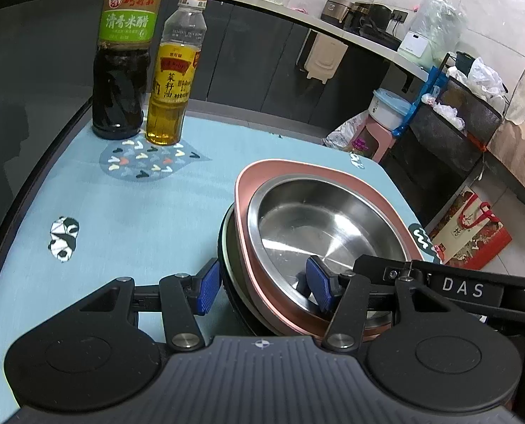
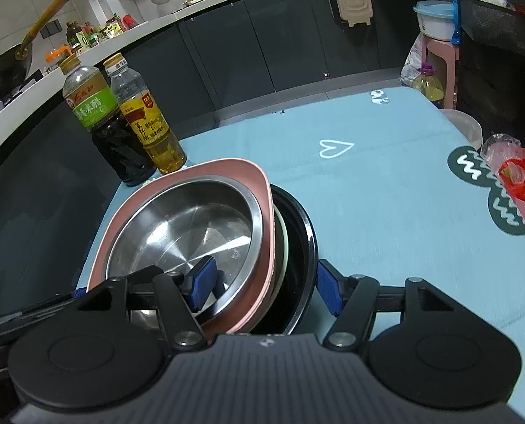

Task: Organize plates and bowls
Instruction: 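Lower the stacked plates onto the black bowl with both grippers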

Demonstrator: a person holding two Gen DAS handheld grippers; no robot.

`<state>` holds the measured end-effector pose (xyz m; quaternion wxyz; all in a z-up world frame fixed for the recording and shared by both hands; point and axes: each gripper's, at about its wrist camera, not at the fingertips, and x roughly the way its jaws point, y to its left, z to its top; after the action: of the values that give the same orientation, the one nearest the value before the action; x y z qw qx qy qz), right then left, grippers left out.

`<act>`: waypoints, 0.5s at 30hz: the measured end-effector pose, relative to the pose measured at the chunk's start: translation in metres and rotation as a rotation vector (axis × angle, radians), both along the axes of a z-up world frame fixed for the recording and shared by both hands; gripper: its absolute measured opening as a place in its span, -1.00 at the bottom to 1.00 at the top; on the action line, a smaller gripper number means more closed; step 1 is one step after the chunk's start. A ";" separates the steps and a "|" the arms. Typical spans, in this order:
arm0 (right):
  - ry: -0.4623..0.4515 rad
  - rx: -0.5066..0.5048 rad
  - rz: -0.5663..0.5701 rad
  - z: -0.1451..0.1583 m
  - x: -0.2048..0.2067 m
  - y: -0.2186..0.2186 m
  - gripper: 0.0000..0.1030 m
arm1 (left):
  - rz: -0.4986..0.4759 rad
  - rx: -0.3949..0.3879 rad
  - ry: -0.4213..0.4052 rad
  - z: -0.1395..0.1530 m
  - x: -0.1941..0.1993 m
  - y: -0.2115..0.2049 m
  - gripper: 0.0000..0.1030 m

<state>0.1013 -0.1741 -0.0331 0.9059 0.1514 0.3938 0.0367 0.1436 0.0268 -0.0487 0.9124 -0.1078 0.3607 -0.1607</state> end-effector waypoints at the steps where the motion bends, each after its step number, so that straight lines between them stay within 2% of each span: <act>1: -0.001 0.001 0.000 0.000 0.002 -0.001 0.19 | 0.001 0.000 -0.002 0.001 0.002 -0.001 -0.03; 15: -0.016 0.018 -0.008 0.000 0.028 -0.010 0.19 | 0.006 0.008 -0.025 0.002 0.033 -0.010 -0.03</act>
<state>0.1298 -0.1839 -0.0329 0.9078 0.1609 0.3855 0.0379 0.1765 0.0171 -0.0467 0.9177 -0.1034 0.3496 -0.1579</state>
